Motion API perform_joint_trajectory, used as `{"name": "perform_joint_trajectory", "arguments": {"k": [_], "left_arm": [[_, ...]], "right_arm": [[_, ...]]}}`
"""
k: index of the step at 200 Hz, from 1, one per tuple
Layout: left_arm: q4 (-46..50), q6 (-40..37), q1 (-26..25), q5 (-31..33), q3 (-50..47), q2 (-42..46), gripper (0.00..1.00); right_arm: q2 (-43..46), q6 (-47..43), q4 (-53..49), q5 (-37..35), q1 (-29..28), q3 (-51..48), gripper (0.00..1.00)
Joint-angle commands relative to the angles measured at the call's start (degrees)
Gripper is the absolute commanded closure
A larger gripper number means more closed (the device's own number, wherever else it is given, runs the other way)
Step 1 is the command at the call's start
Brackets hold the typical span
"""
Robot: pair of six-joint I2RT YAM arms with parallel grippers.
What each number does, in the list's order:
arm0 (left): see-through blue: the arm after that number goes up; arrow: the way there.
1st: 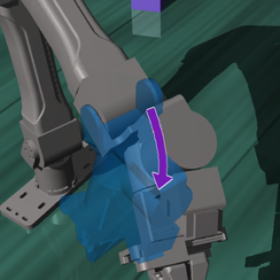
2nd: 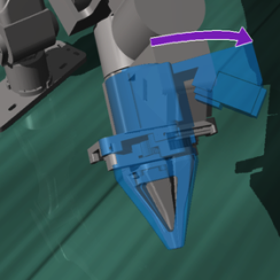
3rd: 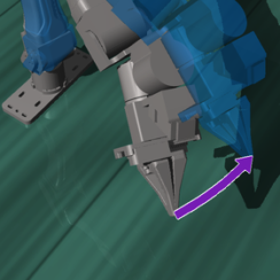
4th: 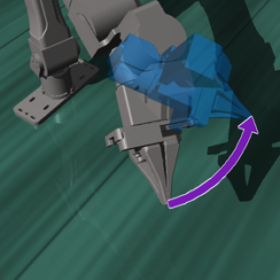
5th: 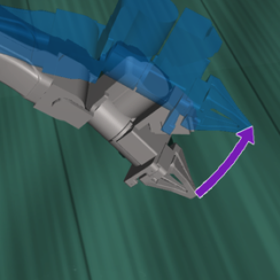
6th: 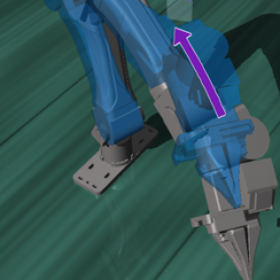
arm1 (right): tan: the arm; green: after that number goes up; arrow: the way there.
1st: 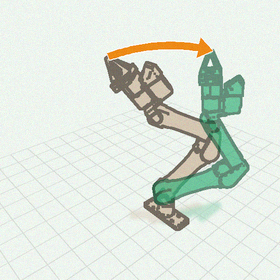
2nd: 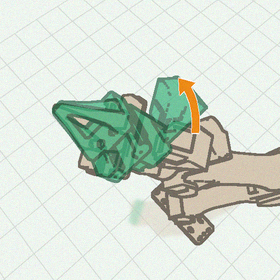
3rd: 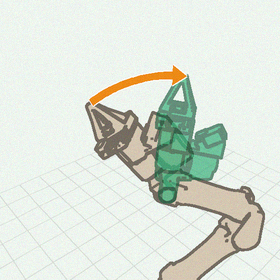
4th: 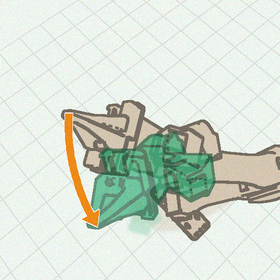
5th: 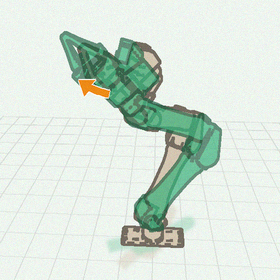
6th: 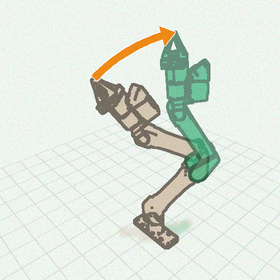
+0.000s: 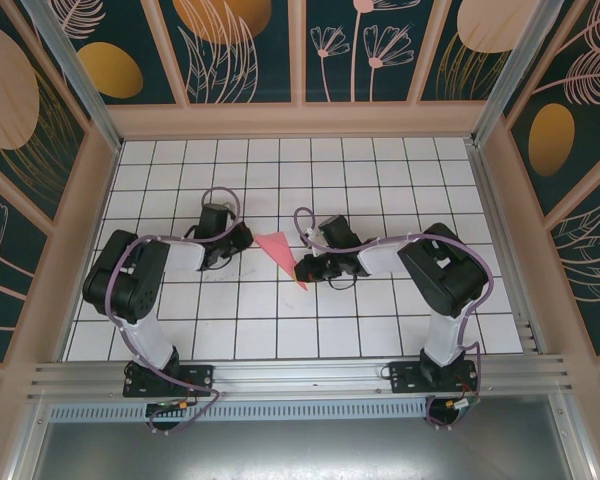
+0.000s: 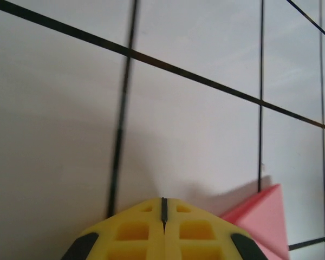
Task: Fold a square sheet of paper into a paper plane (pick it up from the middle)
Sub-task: Fold the wing for the fifth time at the center of the table.
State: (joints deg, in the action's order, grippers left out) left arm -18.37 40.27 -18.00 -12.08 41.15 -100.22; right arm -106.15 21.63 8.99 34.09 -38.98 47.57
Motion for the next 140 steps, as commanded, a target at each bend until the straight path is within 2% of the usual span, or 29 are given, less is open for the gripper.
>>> {"name": "perform_joint_trajectory", "arguments": {"k": [1, 40, 55, 86, 140], "left_arm": [[3.85, -1.11, 0.14, 2.73, 0.22, 6.32, 1.00], [1.90, 1.21, -4.34, 1.76, -2.04, 12.95, 1.00], [-1.24, 2.71, -6.78, -0.52, -2.77, 13.22, 1.00], [-4.17, 4.83, -9.80, -3.13, -2.65, 9.61, 1.00], [-3.04, 3.83, -11.13, -4.80, -1.26, 2.39, 1.00]], "right_arm": [[-3.64, 0.61, -13.88, -8.95, 0.23, -3.81, 1.00], [-2.57, 0.35, -13.87, -7.90, -0.09, -2.32, 1.00], [-2.12, 0.26, -13.81, -7.67, -0.13, -1.57, 1.00], [-0.46, 0.15, -12.62, -6.40, -0.18, -0.92, 1.00], [2.66, -0.04, -9.49, -3.50, -0.22, 0.99, 1.00]]}}
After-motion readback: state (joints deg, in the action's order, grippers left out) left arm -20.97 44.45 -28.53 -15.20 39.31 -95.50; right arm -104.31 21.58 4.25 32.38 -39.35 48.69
